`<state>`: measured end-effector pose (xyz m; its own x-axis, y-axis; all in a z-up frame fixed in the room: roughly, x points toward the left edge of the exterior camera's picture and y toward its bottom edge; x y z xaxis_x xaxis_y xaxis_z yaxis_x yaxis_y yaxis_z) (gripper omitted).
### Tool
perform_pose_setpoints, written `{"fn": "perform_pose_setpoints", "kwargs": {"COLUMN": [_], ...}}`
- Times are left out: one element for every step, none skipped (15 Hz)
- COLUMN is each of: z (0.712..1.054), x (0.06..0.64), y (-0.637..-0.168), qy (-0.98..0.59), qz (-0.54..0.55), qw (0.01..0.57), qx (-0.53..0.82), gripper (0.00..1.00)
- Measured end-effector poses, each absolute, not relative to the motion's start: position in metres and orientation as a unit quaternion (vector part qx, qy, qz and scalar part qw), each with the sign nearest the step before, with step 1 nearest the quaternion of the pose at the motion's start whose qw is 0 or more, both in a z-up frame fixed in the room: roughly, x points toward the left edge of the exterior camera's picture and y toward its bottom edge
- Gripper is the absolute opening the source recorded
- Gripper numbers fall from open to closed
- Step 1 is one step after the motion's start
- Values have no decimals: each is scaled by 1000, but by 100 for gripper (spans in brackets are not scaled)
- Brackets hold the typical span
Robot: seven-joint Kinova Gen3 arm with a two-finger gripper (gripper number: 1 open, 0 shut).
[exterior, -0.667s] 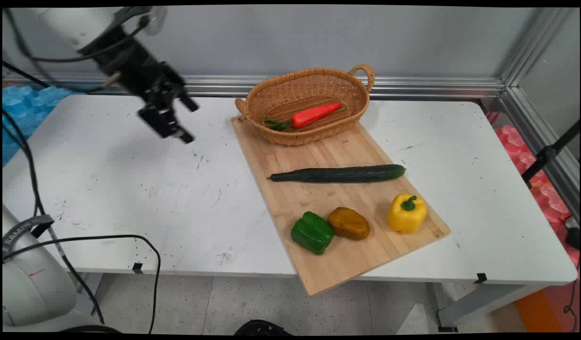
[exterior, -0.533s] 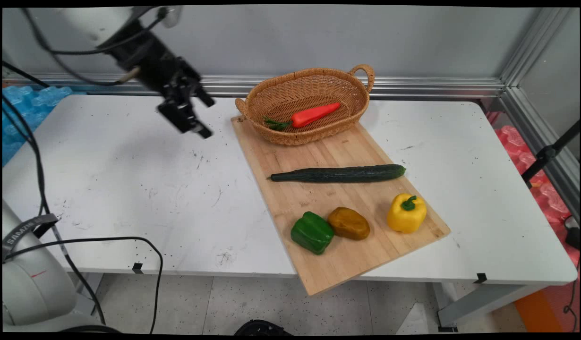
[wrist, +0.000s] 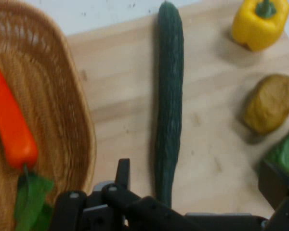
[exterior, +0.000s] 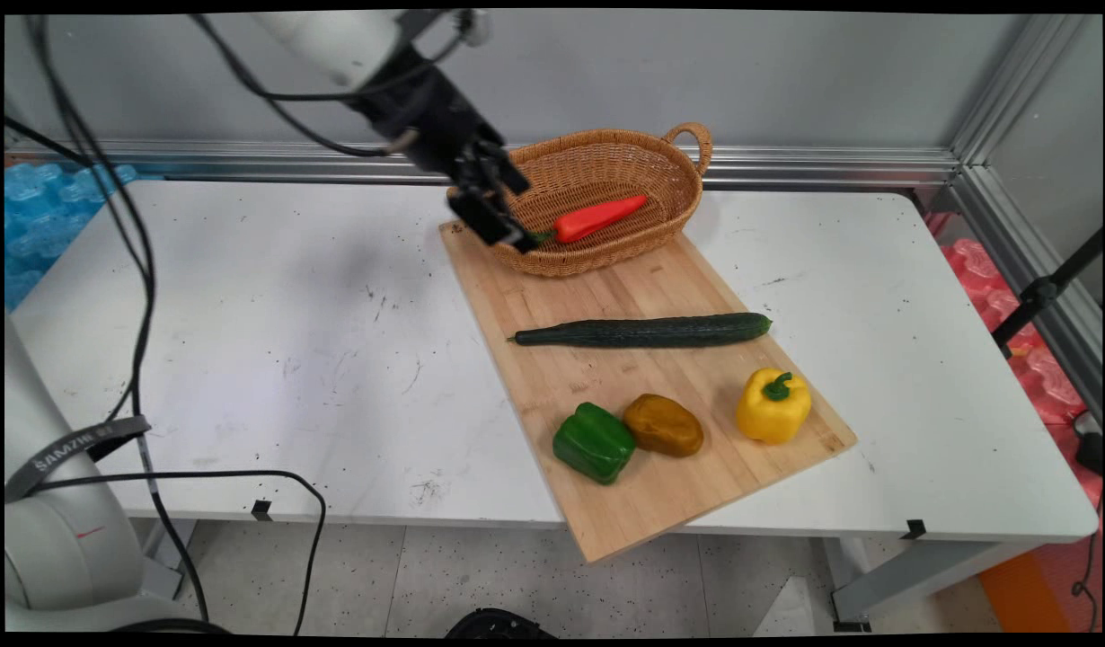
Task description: Pick up the cucumber from the cutting board
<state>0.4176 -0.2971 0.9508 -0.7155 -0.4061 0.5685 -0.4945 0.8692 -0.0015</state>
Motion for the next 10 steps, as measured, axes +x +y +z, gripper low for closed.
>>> {"fn": "perform_pose_setpoints", "kwargs": {"z": [947,941,935,928,924,915,907,899,889,879], "x": [411,401,392,384,378,369,362,354,346,337], "y": [-301,-308,-313,-319,-322,-328,-333,-339,-344,-350], "qy": [-923,-923,-924,-925,-925,-927,-929,-930,-932,-935], "qz": [78,79,79,79,78,78,77,76,75,74], "qw": [289,290,291,291,290,289,287,284,280,276], "qx": [242,239,236,233,230,226,223,220,217,213], "gripper": [100,100,100,100,100,100,100,100,100,100]}}
